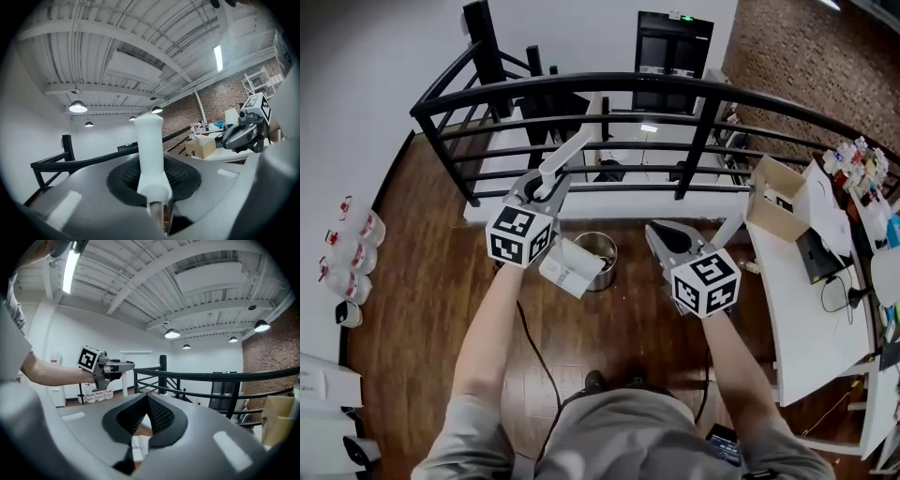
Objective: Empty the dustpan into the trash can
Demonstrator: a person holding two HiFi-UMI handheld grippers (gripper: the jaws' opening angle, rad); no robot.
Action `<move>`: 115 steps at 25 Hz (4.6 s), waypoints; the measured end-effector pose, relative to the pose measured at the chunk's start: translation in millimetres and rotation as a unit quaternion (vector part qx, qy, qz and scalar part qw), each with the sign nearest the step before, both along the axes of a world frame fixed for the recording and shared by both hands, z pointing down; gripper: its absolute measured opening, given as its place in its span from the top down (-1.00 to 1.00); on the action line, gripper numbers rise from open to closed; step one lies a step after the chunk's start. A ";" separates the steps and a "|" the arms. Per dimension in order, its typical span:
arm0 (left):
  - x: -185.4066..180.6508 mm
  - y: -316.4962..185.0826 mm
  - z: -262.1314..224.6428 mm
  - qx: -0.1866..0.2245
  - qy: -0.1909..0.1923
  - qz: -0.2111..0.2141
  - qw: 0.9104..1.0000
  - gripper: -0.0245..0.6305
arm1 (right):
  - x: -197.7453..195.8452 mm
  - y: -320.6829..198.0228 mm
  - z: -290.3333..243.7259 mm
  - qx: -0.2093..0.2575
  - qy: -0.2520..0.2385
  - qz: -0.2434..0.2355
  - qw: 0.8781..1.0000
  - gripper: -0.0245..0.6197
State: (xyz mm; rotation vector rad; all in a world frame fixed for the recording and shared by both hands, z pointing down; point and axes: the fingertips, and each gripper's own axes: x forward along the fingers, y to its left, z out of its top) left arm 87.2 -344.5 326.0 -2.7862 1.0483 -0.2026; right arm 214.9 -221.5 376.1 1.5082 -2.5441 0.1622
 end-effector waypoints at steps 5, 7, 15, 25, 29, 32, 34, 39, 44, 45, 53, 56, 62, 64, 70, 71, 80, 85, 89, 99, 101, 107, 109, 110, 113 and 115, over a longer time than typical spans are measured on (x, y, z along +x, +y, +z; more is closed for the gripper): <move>-45.4 19.6 0.0 -0.009 0.005 -0.051 0.999 0.73 | -24.3 -2.7 2.2 -0.001 -0.002 -0.045 0.999 0.93; -64.4 26.8 3.5 -0.012 0.009 -0.070 0.997 0.73 | -34.4 -3.1 5.2 -0.005 -0.002 -0.060 0.998 0.93; -133.7 49.7 5.2 -0.005 0.064 -0.136 0.989 0.73 | -67.5 -2.7 23.0 -0.025 0.001 -0.096 0.995 0.93; -157.3 68.6 6.3 -0.010 0.078 -0.144 0.987 0.73 | -96.2 0.0 34.1 -0.036 -0.001 -0.117 0.992 0.93; -169.6 72.0 31.7 -0.025 0.067 -0.144 0.987 0.73 | -114.7 1.5 38.7 -0.043 0.001 -0.125 0.991 0.93; -175.6 73.9 59.7 -0.035 0.059 -0.146 0.987 0.73 | -124.9 3.0 43.5 -0.048 0.004 -0.128 0.991 0.93; -181.2 74.5 81.9 -0.043 0.054 -0.149 0.986 0.73 | -130.6 3.0 48.6 -0.052 0.006 -0.128 0.990 0.93; -198.8 69.8 136.4 -0.064 0.047 -0.172 0.982 0.73 | -140.9 1.5 66.8 -0.065 0.006 -0.124 0.990 0.93; -199.5 69.2 171.1 -0.075 0.038 -0.169 0.982 0.73 | -143.5 -3.5 88.2 -0.077 -0.008 -0.108 0.991 0.93; -199.1 69.3 178.4 -0.077 0.035 -0.168 0.982 0.73 | -143.6 -4.0 92.8 -0.081 -0.009 -0.105 0.991 0.93; -210.1 70.8 249.9 -0.121 0.009 -0.192 0.974 0.74 | -141.7 -8.0 110.7 -0.097 -0.006 -0.090 0.991 0.93; -210.7 73.9 268.9 -0.135 0.005 -0.196 0.971 0.74 | -141.3 -8.9 114.5 -0.100 -0.003 -0.090 0.991 0.93; -209.6 80.2 292.1 -0.156 0.000 -0.200 0.967 0.74 | -140.8 -6.9 121.6 -0.109 0.004 -0.093 0.990 0.93; -206.5 82.1 302.2 -0.167 -0.006 -0.199 0.966 0.74 | -137.5 -5.8 123.6 -0.110 0.004 -0.092 0.990 0.93; -199.0 91.3 315.1 -0.180 -0.012 -0.194 0.964 0.74 | -127.4 -0.8 125.4 -0.113 0.007 -0.089 0.990 0.93; -197.9 92.3 316.8 -0.184 -0.014 -0.193 0.964 0.74 | -126.1 0.2 126.2 -0.114 0.007 -0.089 0.989 0.93; -207.7 114.9 336.4 -0.235 -0.012 -0.202 0.951 0.53 | -125.6 10.8 124.6 -0.115 0.006 -0.099 0.988 0.93; -220.7 140.7 345.2 -0.257 -0.006 -0.224 0.940 0.21 | -132.2 15.7 121.6 -0.114 0.003 -0.113 0.987 0.93; -230.8 166.9 355.8 -0.281 -0.006 -0.241 0.929 0.03 | -144.0 18.9 120.5 -0.113 0.004 -0.134 0.984 0.93; -254.9 222.4 357.6 -0.300 -0.002 -0.290 0.909 -0.09 | -172.0 29.9 113.5 -0.109 0.001 -0.185 0.977 0.93; -258.2 229.8 357.0 -0.299 -0.005 -0.297 0.907 -0.10 | -177.8 31.9 112.9 -0.108 -0.001 -0.195 0.975 0.93; -265.7 252.9 337.8 -0.284 -0.013 -0.314 0.906 -0.11 | -196.1 41.1 108.4 -0.104 -0.013 -0.223 0.969 0.93; -267.3 256.7 317.8 -0.264 -0.011 -0.320 0.910 -0.11 | -202.6 45.4 107.2 -0.101 -0.015 -0.231 0.968 0.93; -267.4 257.2 305.7 -0.253 -0.010 -0.321 0.913 -0.07 | -205.3 47.3 105.8 -0.099 -0.017 -0.235 0.967 0.93; -261.1 253.2 261.6 -0.220 -0.002 -0.314 0.924 0.02 | -209.8 50.8 98.8 -0.092 -0.023 -0.241 0.966 0.93; -252.0 244.2 230.0 -0.197 0.002 -0.302 0.933 0.06 | -210.2 50.8 91.6 -0.086 -0.028 -0.241 0.966 0.93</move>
